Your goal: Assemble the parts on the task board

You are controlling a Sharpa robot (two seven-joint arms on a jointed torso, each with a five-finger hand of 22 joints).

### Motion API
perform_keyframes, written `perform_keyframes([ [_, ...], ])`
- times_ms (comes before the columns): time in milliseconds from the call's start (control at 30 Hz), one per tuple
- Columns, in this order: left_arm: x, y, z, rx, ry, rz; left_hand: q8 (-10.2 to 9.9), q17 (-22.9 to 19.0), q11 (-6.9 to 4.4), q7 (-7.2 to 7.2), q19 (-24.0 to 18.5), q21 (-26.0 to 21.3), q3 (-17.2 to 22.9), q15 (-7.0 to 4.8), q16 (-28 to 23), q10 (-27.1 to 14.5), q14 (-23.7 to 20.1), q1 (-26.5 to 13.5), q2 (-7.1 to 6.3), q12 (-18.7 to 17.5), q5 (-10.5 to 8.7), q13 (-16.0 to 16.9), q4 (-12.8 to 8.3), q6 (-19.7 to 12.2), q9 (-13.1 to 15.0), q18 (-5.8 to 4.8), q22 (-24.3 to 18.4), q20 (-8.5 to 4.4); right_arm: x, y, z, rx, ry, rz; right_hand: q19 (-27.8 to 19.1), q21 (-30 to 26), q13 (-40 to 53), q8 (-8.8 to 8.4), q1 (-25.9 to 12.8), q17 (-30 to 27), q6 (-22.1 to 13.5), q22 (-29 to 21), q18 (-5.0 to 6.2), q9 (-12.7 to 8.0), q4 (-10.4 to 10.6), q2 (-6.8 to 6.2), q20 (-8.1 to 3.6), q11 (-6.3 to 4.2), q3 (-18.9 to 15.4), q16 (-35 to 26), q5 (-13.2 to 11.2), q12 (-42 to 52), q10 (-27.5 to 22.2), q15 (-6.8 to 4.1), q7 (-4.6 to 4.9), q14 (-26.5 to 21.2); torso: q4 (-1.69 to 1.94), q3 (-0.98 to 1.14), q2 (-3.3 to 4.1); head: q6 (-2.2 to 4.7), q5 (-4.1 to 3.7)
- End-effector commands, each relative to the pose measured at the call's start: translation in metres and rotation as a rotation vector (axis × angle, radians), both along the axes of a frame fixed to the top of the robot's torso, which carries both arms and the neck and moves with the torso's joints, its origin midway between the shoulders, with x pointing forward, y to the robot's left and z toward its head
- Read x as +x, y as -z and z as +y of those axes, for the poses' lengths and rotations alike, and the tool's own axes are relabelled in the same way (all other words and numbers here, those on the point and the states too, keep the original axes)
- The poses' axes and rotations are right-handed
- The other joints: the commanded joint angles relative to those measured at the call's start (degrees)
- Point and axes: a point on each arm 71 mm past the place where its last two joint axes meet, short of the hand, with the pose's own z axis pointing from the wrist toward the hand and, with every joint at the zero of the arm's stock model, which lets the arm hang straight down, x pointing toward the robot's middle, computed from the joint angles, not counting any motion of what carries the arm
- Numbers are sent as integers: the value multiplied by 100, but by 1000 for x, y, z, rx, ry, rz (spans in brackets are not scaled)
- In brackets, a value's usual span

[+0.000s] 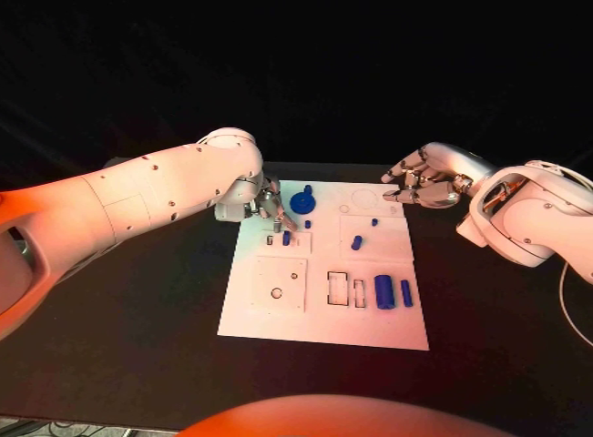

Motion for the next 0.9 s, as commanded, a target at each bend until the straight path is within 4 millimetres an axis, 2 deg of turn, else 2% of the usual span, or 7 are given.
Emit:
perform_keyframes([
  [33,-1,2,-3,-8,25,22,-11,1508,-11,2,39,21,-40,-20,14,35,613,10,71,3,11,3,-9,42,-10,7,295,-16,0,1,1,-9,-7,7,-41,-28,6,35,62,8,-50,-1,50,-7,20,13,10,-4,10,-19,30,-1,-2,1,10,275,1,0,-1,-7,3],
  [900,-1,8,-8,2,45,53,15,1508,-35,-22,49,30,-60,-42,14,49,613,208,138,8,18,3,-67,85,-46,3,316,-39,0,2,3,-11,-12,13,-42,-30,15,37,63,11,-49,-4,50,-7,27,15,10,-3,14,-18,44,11,5,1,10,276,0,2,-5,-45,-14],
])
